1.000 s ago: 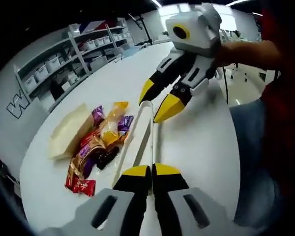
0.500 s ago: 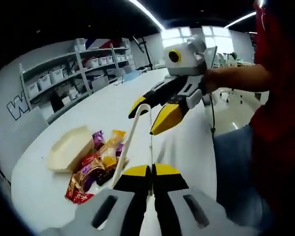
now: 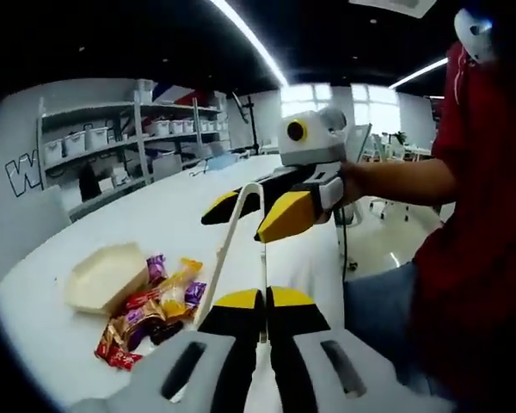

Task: Place the target food into the container with the food tongs after gripping and lifting it, then release it inside without dropping or visibly crushing the food.

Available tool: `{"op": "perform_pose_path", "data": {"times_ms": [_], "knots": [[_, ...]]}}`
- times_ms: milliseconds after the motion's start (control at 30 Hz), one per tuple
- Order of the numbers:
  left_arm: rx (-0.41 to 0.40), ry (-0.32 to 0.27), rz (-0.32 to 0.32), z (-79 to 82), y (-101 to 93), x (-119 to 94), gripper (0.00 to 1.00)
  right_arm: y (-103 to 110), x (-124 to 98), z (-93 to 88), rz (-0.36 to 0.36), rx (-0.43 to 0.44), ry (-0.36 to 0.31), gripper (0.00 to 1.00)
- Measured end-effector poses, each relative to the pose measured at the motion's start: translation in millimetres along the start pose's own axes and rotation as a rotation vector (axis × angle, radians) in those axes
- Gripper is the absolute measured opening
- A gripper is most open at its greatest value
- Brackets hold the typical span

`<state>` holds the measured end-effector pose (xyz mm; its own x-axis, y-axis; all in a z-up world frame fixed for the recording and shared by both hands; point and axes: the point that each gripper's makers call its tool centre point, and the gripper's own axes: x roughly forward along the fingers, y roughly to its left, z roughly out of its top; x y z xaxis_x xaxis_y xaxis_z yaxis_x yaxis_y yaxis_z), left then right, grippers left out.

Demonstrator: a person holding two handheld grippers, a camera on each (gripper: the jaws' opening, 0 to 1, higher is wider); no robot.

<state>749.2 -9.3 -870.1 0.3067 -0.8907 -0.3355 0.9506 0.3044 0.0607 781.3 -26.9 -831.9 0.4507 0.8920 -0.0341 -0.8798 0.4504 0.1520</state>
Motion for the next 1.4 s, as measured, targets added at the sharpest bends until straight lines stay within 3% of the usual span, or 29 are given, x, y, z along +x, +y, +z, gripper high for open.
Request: {"op": "perform_pose_path", "data": {"times_ms": [100, 200, 300, 467, 567, 800, 1067, 1167, 1400], "knots": [[-0.050, -0.083, -0.036, 16.8, -7.1, -3, 0.00, 10, -1, 3.7, 0.040, 0.014, -0.004, 0.45], [-0.058, -0.129, -0.049, 29.1, -8.2, -8, 0.00, 19, 0, 6.5, 0.077, 0.019, -0.007, 0.45], [-0.090, -0.154, -0.081, 35.7, -11.6, -10, 0.00, 26, 1, 10.3, 0.100, -0.007, -0.003, 0.43], [-0.092, -0.172, -0.120, 43.6, -21.3, -12, 0.00, 40, 2, 20.2, 0.155, -0.018, -0.013, 0.35], [-0.085, -0.180, -0.141, 48.2, -27.6, -15, 0.00, 45, 4, 22.3, 0.171, -0.023, -0.010, 0.36], [-0.066, -0.167, -0.171, 52.0, -34.4, -16, 0.00, 59, 4, 22.7, 0.225, -0.032, 0.010, 0.31], [-0.079, -0.092, -0.266, 51.3, -50.3, -23, 0.00, 76, 3, 26.8, 0.293, -0.045, 0.034, 0.35], [-0.042, -0.065, -0.287, 54.3, -55.3, -26, 0.00, 82, 2, 25.8, 0.320, -0.037, 0.048, 0.36], [-0.051, -0.059, -0.320, 62.4, -61.3, -24, 0.00, 94, 0, 35.6, 0.355, -0.010, 0.017, 0.26]]}}
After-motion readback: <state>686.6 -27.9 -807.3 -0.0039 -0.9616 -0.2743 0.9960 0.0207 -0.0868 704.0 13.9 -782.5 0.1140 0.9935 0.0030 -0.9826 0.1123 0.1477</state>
